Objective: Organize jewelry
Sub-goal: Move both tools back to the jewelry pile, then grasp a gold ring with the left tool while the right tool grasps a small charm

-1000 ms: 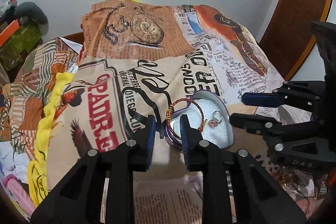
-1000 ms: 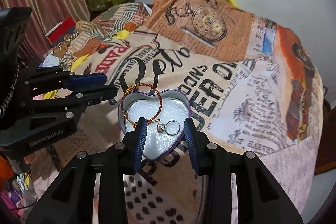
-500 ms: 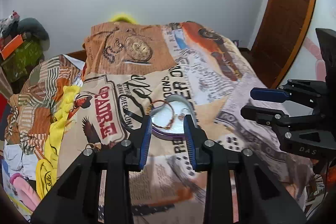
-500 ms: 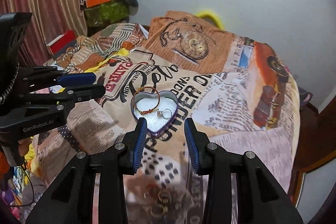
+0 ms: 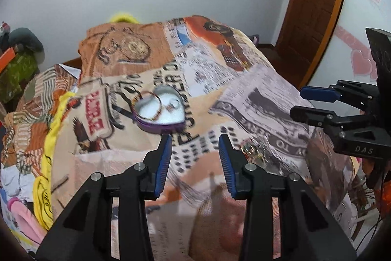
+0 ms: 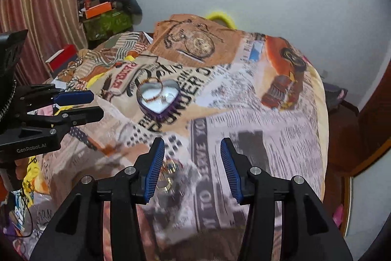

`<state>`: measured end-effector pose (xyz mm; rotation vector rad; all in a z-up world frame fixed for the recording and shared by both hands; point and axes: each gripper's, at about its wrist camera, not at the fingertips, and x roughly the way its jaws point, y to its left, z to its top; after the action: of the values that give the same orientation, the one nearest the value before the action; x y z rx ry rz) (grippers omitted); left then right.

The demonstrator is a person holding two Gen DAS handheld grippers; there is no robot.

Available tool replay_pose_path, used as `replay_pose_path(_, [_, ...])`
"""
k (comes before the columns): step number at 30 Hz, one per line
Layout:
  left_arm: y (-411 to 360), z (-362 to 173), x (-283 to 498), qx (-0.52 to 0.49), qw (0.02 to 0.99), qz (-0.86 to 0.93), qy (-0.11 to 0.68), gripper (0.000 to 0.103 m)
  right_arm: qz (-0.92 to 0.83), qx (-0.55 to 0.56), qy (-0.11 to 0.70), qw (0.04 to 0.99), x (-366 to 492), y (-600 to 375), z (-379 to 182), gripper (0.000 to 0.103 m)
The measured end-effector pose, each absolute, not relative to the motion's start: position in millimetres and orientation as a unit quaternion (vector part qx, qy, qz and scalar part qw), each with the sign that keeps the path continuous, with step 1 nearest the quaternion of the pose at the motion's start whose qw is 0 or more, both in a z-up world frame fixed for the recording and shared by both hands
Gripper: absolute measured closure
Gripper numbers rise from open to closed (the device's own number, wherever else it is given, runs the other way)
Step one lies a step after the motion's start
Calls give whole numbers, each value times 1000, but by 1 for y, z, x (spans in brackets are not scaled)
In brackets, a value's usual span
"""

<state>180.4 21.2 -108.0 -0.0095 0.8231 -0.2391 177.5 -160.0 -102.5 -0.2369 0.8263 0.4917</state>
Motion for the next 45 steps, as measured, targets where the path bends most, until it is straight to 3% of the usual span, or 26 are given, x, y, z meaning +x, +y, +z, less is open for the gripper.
replay_pose_path(15, [-19, -168, 176, 16, 884, -142, 445, 64, 233, -101, 450, 856, 187, -177, -169, 60])
replay_pose_path(20, [-23, -175, 179, 2, 876, -161, 455, 64, 257, -91, 467, 841, 190, -169, -178, 70])
replay_pose_path(25, [-29, -178, 181, -11, 868, -183, 462, 64, 268, -100, 468, 836, 189, -163, -186, 93])
replay_pose_path(35, [-50, -179, 185, -15, 857, -211, 470, 64, 270, -77, 459, 843, 183, -177, -178, 94])
replay_pose_path(40, [-59, -182, 192, -20, 851, -217, 477, 75, 260, -67, 450, 852, 180, -193, -170, 94])
replay_pose_path(43, [-62, -185, 198, -24, 850, -211, 481, 86, 256, -61, 446, 855, 180, -200, -167, 93])
replay_pose_path(45, [-62, -186, 201, -31, 850, -207, 483, 87, 255, -57, 445, 857, 180, -203, -165, 93])
